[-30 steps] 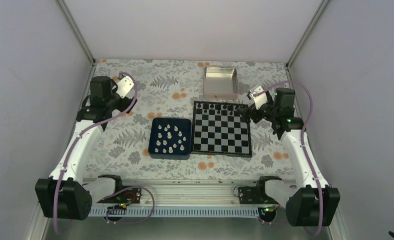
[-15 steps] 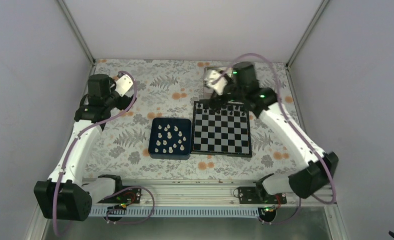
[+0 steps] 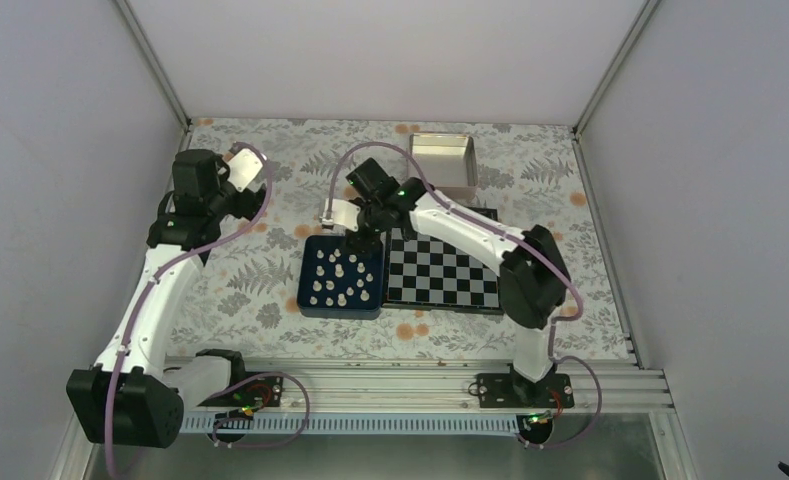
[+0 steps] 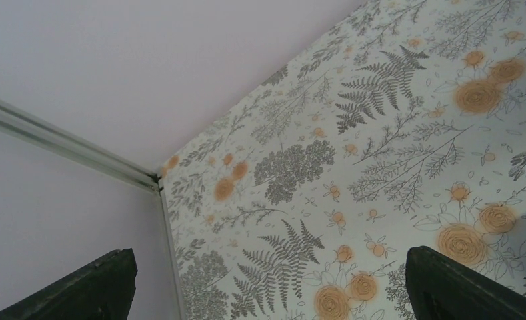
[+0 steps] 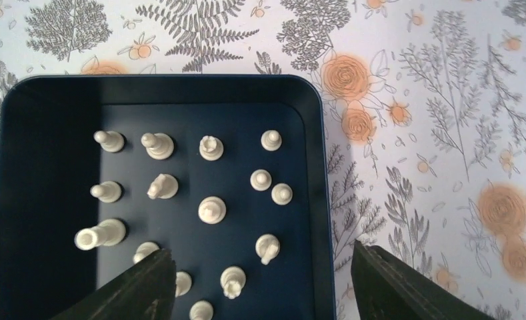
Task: Set up the chess pieces on the board
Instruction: Pick up the chess piece from the storage box.
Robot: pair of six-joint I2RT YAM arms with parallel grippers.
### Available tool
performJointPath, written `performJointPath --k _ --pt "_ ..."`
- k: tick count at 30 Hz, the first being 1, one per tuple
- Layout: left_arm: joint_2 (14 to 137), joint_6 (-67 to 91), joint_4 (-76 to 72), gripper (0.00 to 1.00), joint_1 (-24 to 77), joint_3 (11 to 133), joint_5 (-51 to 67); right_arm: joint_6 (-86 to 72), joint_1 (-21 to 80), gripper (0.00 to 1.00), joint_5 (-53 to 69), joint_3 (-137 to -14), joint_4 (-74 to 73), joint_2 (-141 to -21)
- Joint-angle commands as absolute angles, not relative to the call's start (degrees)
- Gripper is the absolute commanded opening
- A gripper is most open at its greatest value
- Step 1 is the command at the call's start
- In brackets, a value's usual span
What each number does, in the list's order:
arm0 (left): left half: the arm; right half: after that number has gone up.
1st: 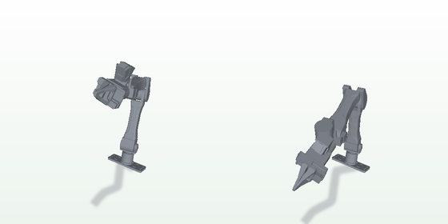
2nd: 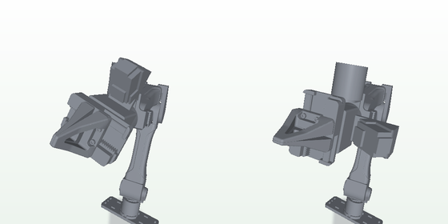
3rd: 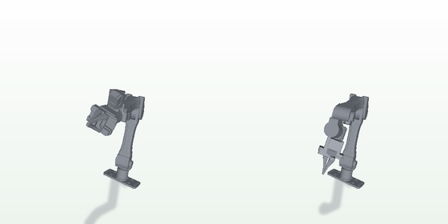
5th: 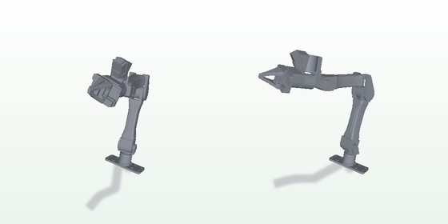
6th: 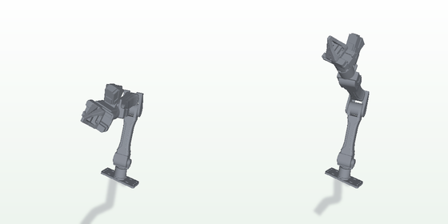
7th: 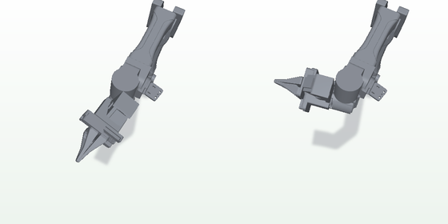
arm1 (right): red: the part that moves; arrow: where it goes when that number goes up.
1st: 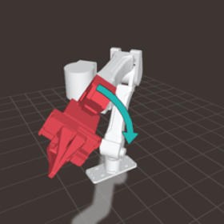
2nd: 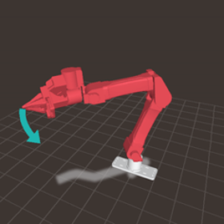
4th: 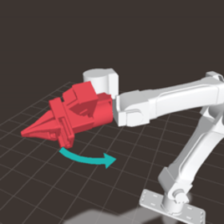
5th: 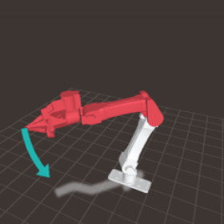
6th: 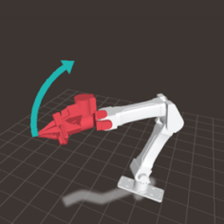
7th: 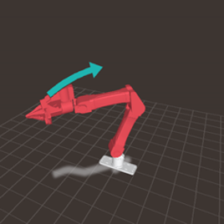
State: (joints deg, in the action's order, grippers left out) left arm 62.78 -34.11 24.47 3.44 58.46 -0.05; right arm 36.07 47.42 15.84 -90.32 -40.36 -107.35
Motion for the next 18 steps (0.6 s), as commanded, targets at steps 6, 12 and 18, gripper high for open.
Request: performJointPath --k 6,12,18 --pt "60.1 -34.6 20.8 1.00 3.0 54.7 -2.3 36.2 49.9 0.49 15.6 -96.1 -43.6 -116.6" --pt "59.8 -34.4 19.7 1.00 2.9 52.9 -2.1 35.7 50.1 0.45 17.2 -95.7 -43.6 -118.5" --pt "59.7 -34.0 19.1 1.00 2.8 52.1 -1.6 35.2 50.5 0.47 16.6 -95.6 -42.7 -120.1"
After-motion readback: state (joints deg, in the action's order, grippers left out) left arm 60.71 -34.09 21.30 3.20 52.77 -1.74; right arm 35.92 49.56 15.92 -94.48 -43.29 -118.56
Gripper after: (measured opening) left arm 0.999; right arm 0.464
